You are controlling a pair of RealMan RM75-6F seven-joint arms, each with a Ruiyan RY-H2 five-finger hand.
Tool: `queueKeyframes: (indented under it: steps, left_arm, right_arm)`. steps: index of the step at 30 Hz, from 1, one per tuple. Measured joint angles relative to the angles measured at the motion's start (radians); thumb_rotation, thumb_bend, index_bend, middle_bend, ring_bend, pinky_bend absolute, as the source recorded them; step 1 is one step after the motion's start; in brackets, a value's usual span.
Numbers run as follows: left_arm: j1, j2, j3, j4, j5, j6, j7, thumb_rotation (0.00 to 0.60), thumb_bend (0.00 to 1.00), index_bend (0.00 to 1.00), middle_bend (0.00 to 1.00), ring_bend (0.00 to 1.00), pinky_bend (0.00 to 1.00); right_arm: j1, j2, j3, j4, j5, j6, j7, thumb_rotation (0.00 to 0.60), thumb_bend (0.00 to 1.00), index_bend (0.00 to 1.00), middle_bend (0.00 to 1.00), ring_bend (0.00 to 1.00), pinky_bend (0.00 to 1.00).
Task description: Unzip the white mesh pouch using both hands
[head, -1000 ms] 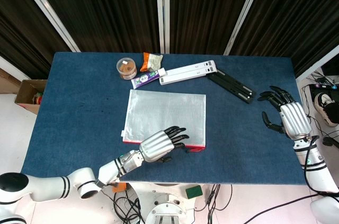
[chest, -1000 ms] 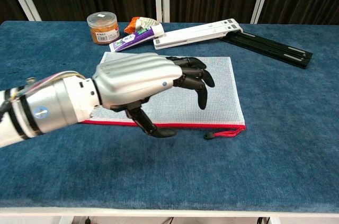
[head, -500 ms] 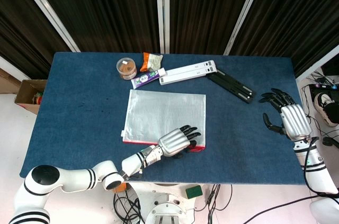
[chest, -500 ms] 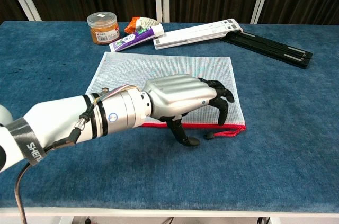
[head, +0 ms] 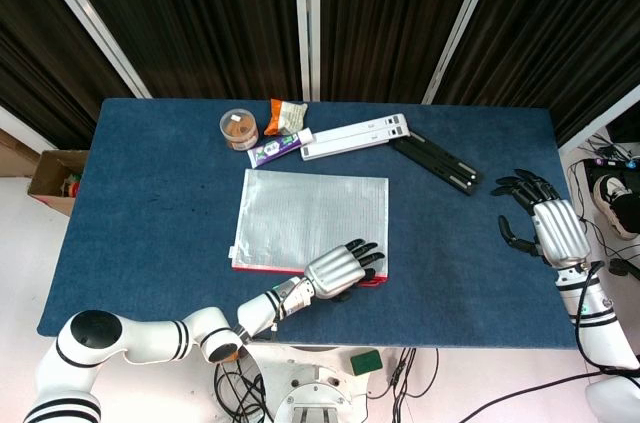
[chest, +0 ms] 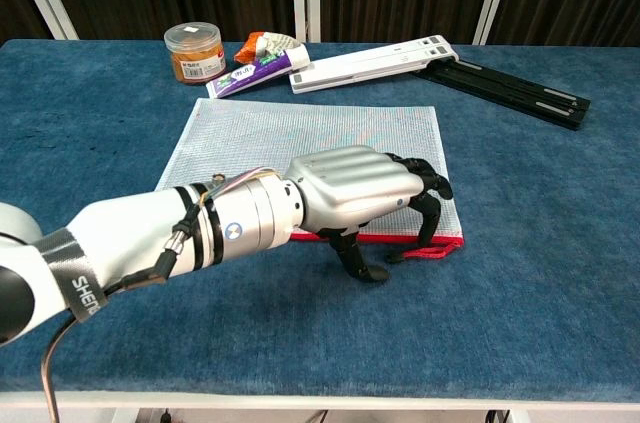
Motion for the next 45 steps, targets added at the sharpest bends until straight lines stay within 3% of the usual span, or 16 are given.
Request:
queueKeyframes:
  steps: [9,29,38,45]
  left_arm:
    - [-0.017,-0.016,0.005,0.011,-0.040,-0.004,0.046,0.600,0.27,0.44,0.09,0.00,0.13]
    - [-0.031,-0.041,0.032,0.056,-0.064,0.039,0.140,0.600,0.41,0.59,0.13,0.00,0.13]
    - [0.018,-0.040,0.048,0.058,-0.008,0.206,0.112,0.600,0.49,0.64,0.16,0.01,0.13]
    - [0.094,0.013,0.031,-0.051,0.020,0.388,0.068,0.600,0.49,0.65,0.16,0.01,0.13]
  right_arm:
    - [-0.009,0.000,0.002,0.010,0.003,0.003,0.022,0.600,0.48,0.36,0.26,0.11,0.21]
    - [-0.023,-0.007,0.001,0.033,0.002,0.006,0.071,0.600,0.48,0.35,0.26,0.11,0.21]
    - [-0.015,0.000,-0.006,0.019,-0.011,-0.015,0.065,0.600,0.48,0.35,0.26,0.11,0.22]
    - [0.016,0.008,-0.015,-0.004,-0.047,-0.051,0.046,0.600,0.48,0.36,0.31,0.15,0.30]
